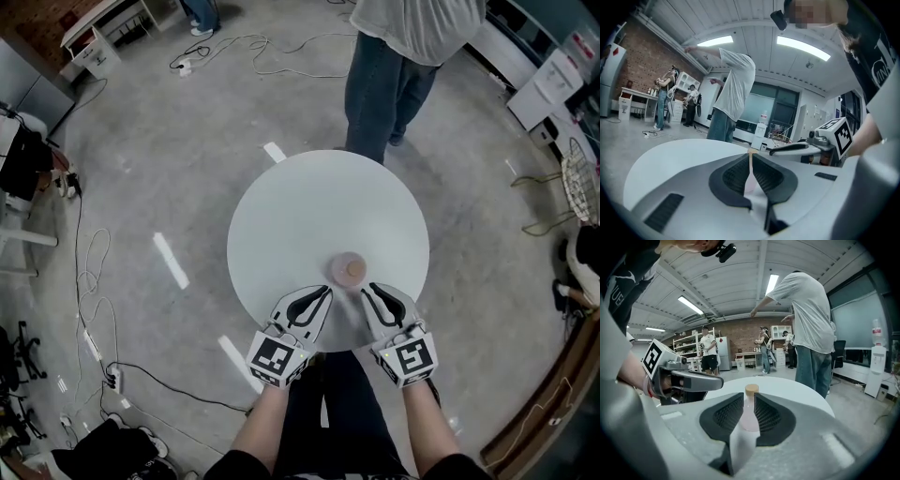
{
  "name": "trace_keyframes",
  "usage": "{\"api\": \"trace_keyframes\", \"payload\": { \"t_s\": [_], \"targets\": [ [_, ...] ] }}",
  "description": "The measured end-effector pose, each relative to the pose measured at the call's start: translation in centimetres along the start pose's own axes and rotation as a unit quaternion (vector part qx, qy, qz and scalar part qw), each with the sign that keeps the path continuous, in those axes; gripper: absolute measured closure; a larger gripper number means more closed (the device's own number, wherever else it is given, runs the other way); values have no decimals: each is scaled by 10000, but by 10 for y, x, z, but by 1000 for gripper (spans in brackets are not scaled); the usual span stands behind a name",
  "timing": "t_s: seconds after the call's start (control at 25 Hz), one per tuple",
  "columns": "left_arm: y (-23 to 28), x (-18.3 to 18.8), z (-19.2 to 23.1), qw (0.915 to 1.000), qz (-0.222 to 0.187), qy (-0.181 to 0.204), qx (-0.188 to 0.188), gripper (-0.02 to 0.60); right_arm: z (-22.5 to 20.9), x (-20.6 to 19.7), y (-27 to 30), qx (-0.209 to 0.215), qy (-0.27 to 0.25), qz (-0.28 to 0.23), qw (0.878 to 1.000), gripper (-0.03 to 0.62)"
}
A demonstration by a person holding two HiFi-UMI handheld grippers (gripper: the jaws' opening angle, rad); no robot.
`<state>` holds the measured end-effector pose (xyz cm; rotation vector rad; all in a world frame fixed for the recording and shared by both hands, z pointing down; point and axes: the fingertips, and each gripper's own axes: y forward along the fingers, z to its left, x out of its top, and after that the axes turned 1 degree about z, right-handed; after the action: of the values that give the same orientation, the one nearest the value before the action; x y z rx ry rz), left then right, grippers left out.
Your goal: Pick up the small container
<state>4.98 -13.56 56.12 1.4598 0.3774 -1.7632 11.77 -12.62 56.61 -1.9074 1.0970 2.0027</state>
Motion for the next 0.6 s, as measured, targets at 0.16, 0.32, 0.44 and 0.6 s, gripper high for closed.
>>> {"api": "trace_keyframes", "payload": {
  "t_s": [0.16,0.32,0.44,0.6],
  "targets": [
    [8,-5,4,10000,60,43,43,557,-4,1,13,95,-12,-72,9999,511],
    [13,-10,9,9998,109,63,128,557,-5,-3,25,154,-114,-58,9998,461],
    [15,-16,9,9999,58,21,92,557,-4,-3,35,208,-159,-114,9996,430],
    [18,-18,11,9998,51,60,157,557,-8,-3,46,169,-195,-176,9995,422]
  ]
}}
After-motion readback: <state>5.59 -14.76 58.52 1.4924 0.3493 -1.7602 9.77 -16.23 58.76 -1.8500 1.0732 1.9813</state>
